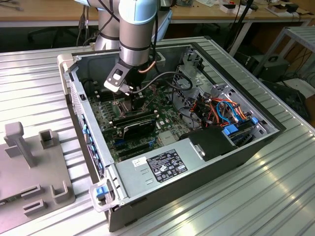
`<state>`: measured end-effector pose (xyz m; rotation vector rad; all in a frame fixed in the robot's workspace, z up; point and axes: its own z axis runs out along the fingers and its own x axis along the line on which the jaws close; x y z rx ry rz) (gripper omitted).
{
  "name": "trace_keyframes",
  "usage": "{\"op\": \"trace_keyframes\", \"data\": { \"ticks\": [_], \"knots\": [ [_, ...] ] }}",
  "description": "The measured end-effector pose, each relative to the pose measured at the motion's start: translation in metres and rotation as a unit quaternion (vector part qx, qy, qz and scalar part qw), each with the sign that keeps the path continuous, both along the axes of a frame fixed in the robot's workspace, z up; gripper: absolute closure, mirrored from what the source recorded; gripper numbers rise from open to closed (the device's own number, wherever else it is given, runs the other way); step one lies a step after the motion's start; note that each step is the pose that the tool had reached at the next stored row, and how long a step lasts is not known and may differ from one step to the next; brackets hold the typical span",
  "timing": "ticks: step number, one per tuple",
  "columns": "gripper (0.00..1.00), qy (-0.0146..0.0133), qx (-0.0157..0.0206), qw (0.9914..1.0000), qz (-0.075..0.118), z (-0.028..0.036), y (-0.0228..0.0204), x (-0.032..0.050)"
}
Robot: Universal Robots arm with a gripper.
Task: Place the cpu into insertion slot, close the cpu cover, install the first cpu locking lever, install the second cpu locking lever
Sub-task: 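Place the cpu into insertion slot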
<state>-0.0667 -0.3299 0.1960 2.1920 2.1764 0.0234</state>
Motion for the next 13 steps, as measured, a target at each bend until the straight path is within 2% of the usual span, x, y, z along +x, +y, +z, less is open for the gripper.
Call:
{"op": "trace_keyframes", "data": {
  "ticks": [9,10,13],
  "knots": [
    [0.45,-0.0001,-0.0001,1.00000,0.000,-0.0002,0.0000,0.0001],
    [0.38,-0.0002,0.0003,1.00000,0.000,-0.0003,0.0000,0.0002],
    [0.38,-0.0001,0.0001,1.00000,0.000,-0.0002,0.0001,0.0002]
  ]
}}
